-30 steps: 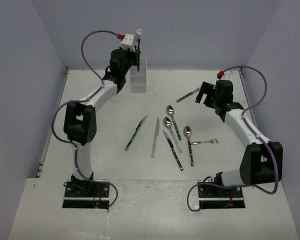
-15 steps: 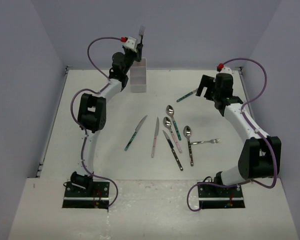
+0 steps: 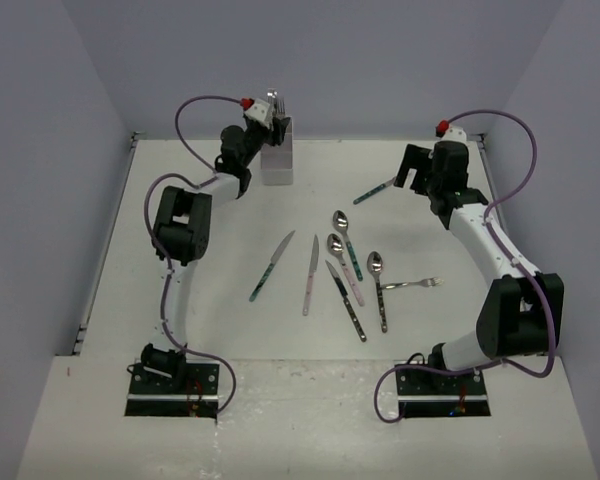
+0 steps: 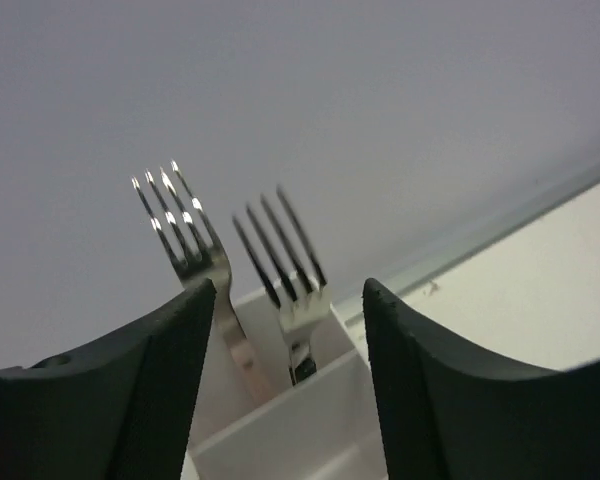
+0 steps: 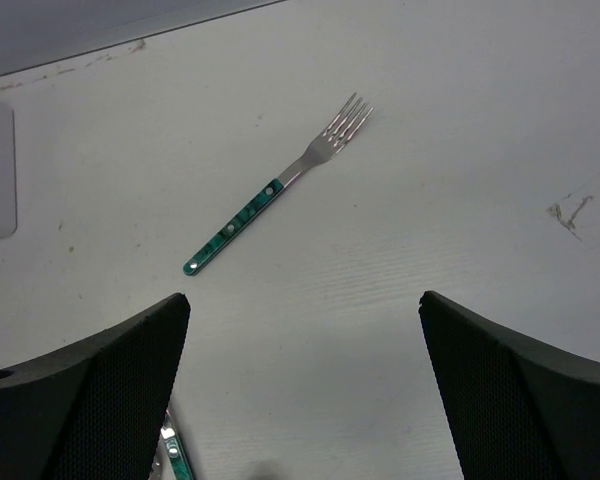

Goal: Sort the eating utensils into containers

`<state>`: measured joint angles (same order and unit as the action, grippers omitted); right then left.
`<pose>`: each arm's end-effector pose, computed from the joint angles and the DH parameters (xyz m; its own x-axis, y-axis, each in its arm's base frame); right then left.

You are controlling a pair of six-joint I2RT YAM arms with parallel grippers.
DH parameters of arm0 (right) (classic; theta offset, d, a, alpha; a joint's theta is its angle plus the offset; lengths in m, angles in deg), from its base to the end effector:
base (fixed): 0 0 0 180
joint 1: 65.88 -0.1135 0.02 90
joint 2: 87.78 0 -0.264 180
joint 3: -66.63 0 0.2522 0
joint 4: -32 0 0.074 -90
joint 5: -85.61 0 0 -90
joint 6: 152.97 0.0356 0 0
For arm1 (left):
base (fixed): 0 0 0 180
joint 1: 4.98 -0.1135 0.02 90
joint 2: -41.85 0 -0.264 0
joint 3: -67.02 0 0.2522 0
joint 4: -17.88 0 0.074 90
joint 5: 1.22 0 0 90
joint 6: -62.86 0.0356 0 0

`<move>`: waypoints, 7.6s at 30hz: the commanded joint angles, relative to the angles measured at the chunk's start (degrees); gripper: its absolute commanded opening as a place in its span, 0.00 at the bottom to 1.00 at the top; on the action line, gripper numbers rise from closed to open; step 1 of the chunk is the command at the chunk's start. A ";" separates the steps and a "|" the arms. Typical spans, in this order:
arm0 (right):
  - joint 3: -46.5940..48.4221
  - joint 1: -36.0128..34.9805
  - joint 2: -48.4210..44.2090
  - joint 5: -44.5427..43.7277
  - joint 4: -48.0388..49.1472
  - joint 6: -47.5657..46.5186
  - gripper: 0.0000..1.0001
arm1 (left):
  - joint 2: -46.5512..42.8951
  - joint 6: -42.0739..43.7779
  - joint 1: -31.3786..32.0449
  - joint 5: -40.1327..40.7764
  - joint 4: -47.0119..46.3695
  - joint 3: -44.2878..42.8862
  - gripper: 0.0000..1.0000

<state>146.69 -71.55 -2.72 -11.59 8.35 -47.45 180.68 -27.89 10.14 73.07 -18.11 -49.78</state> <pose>0.3432 0.0296 0.3021 -0.4567 0.2214 -0.8616 0.1387 0.9744 0.1769 0.5358 -0.1547 0.2188 0.2263 -0.0742 -0.9712 0.5078 0.8599 0.0526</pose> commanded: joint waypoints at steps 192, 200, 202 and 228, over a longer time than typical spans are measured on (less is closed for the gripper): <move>-0.82 3.30 -4.28 -3.00 -8.57 12.42 0.99 | -45.48 -15.25 26.39 41.97 50.81 33.52 0.00; -0.74 3.39 -3.32 -3.96 -7.34 10.40 0.99 | -34.87 -4.28 18.20 42.50 12.77 27.92 0.00; -0.56 3.39 -2.97 -4.40 -7.07 9.70 0.99 | -28.65 -2.16 17.32 45.49 8.82 21.00 0.00; 7.70 4.18 6.17 -5.63 -7.25 4.95 0.99 | -3.46 -2.06 10.46 47.34 -3.50 2.20 0.00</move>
<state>150.89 -67.68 2.26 -15.46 -0.35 -41.35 179.74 -31.74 20.23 118.84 -15.82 -51.88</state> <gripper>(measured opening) 0.990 0.033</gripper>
